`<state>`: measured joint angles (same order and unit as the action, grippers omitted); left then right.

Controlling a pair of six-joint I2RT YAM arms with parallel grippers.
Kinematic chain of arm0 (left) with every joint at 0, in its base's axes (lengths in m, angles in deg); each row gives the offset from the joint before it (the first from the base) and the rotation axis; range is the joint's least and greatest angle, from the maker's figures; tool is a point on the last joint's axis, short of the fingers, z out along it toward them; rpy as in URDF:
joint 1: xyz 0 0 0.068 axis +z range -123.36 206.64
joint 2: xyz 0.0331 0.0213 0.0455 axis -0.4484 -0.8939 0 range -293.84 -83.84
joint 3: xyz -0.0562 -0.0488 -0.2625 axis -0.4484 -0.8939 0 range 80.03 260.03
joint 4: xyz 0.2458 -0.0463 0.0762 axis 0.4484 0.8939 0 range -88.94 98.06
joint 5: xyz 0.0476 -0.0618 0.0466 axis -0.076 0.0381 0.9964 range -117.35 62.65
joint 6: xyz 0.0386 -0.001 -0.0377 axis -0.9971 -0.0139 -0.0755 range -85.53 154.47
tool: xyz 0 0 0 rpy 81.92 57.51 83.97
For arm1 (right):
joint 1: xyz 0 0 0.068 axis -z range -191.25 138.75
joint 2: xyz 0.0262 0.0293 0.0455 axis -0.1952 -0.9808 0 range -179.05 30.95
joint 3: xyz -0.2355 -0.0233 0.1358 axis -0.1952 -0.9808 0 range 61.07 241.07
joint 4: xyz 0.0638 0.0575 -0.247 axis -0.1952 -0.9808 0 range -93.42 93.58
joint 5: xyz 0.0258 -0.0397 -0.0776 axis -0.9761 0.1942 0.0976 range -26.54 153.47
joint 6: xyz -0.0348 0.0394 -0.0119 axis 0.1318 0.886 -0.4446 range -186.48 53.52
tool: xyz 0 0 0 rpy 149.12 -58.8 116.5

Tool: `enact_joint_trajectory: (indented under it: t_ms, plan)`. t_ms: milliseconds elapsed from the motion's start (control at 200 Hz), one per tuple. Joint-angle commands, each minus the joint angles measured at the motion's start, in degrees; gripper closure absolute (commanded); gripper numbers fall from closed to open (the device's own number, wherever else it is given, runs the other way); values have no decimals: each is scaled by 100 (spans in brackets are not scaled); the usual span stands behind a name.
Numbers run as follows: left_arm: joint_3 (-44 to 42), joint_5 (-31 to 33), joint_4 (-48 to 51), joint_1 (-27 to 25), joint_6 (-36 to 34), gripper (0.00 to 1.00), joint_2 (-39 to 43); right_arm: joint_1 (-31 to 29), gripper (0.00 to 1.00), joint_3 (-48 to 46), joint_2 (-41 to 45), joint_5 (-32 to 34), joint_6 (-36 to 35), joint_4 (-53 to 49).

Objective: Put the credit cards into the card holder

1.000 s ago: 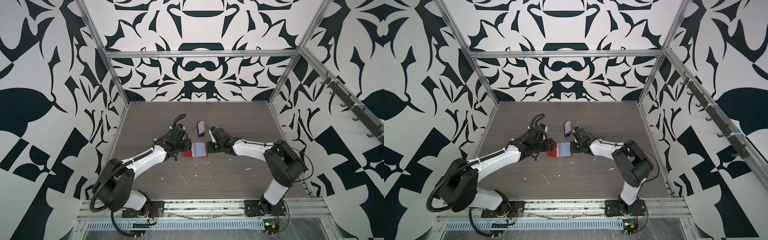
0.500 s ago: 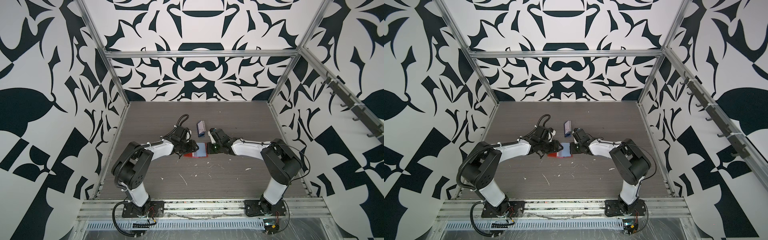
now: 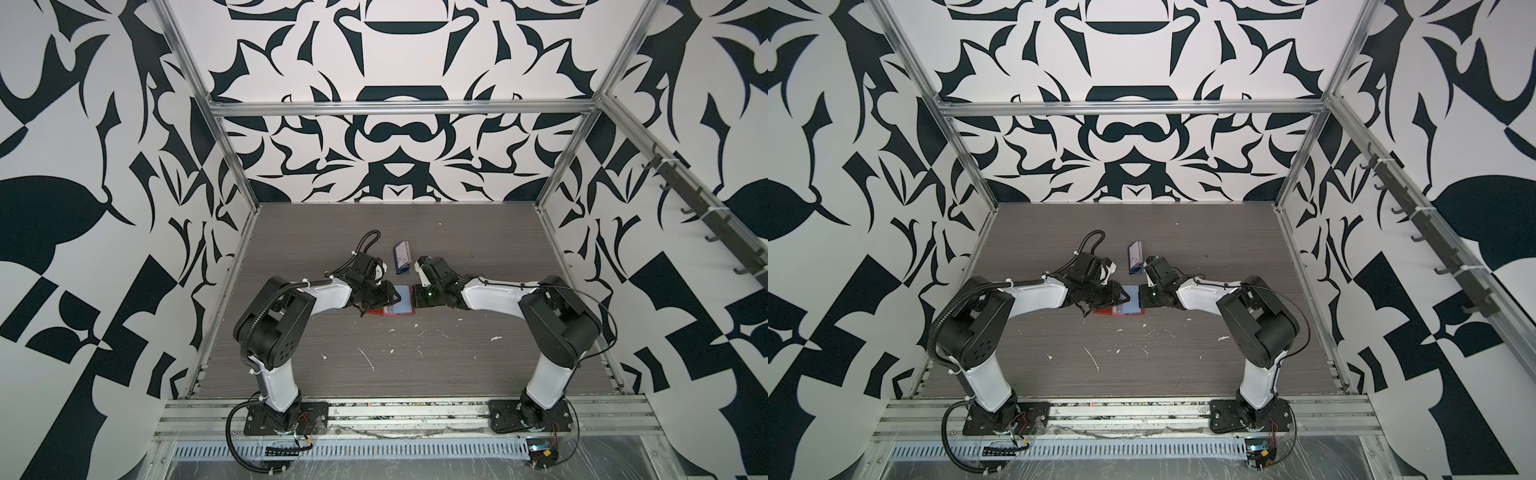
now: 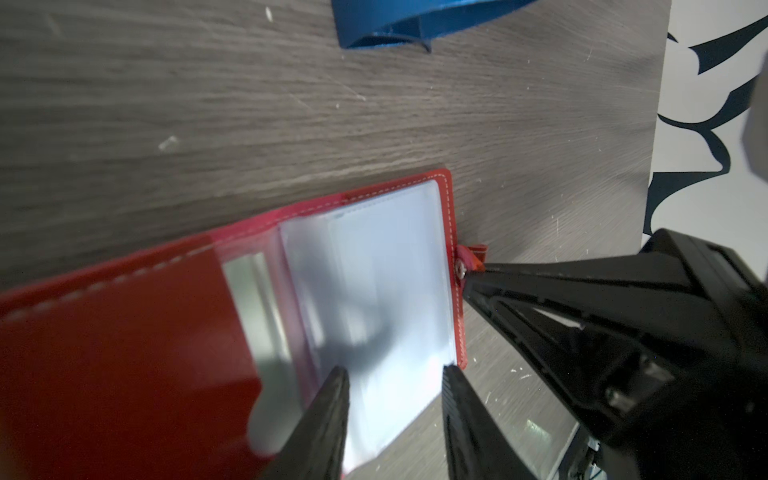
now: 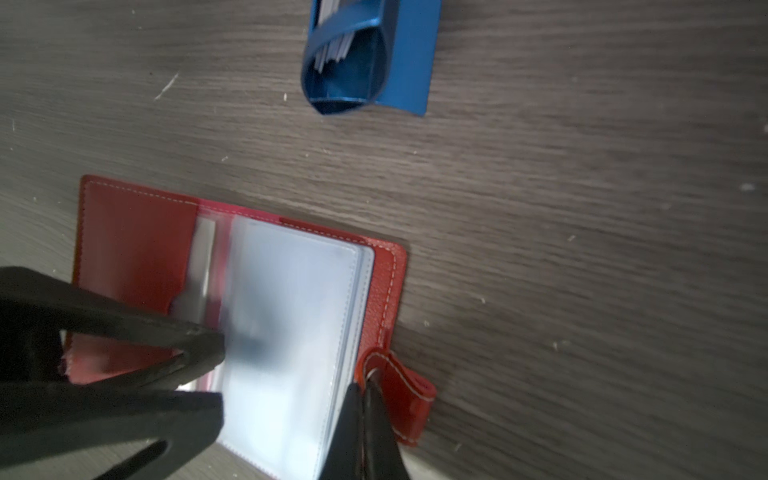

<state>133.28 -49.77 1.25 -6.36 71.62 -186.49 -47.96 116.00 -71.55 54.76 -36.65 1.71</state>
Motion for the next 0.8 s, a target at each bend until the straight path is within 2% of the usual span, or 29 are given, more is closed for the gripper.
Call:
enact_joint_trajectory:
  t_ms: [0,530,795]
  plan:
    - [148,-120,-36,17,37,60,-122,14,100,131,-84,-62,-3,-20]
    - [283,-101,-20,21,90,61,-387,14,100,119,-209,-209,41,97]
    - [255,581,420,14,-67,59,-38,14,100,131,-236,-149,41,85]
